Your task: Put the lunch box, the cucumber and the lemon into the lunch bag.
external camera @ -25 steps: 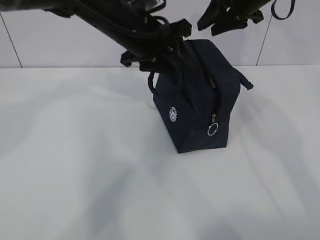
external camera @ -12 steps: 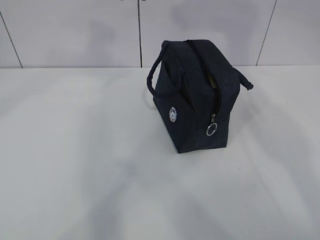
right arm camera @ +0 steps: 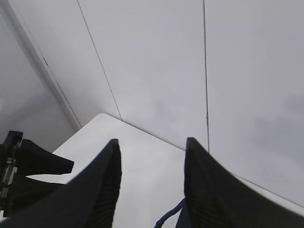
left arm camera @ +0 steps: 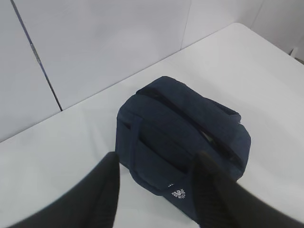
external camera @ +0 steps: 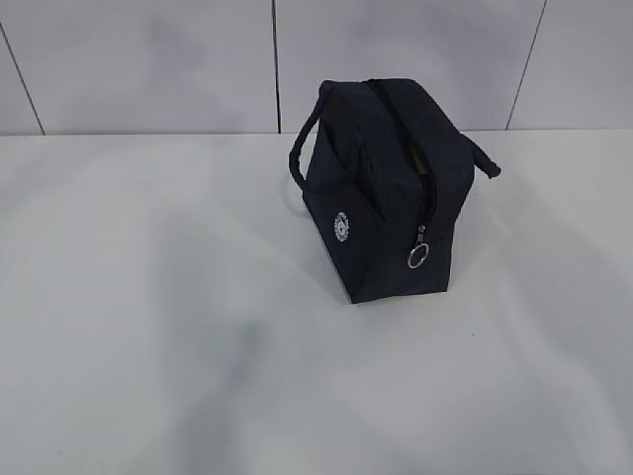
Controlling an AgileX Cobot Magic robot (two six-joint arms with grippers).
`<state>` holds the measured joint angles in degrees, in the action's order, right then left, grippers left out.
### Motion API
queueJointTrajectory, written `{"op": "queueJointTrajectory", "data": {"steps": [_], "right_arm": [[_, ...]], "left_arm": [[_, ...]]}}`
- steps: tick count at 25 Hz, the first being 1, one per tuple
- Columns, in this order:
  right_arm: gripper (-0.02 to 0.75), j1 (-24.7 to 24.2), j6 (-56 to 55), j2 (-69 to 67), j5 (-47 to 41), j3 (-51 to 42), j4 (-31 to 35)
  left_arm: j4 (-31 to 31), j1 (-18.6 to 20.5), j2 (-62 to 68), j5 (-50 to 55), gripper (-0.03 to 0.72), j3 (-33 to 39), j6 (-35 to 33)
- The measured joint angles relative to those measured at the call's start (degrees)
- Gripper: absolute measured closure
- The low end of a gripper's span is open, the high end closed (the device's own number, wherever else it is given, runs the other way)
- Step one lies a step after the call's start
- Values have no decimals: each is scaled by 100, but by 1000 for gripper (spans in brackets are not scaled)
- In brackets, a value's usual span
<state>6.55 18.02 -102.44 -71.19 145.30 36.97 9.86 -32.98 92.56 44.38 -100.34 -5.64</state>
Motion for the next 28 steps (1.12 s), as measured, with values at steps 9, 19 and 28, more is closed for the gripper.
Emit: {"op": "queueJointTrajectory", "data": {"steps": [9,19,28], "right_arm": [[402,0,11,357,-167,-26,-53],[456,0,127,1105,-178,-988,-58],[491,0,784,2791,432,-3645,-73]], "left_arm": [[0,-10,-238,-26,328,218,-10],[-22,-10,-1291,-755,328,1877,-108],[-22,-10,-2220,-1260,328,3068,-199]]}}
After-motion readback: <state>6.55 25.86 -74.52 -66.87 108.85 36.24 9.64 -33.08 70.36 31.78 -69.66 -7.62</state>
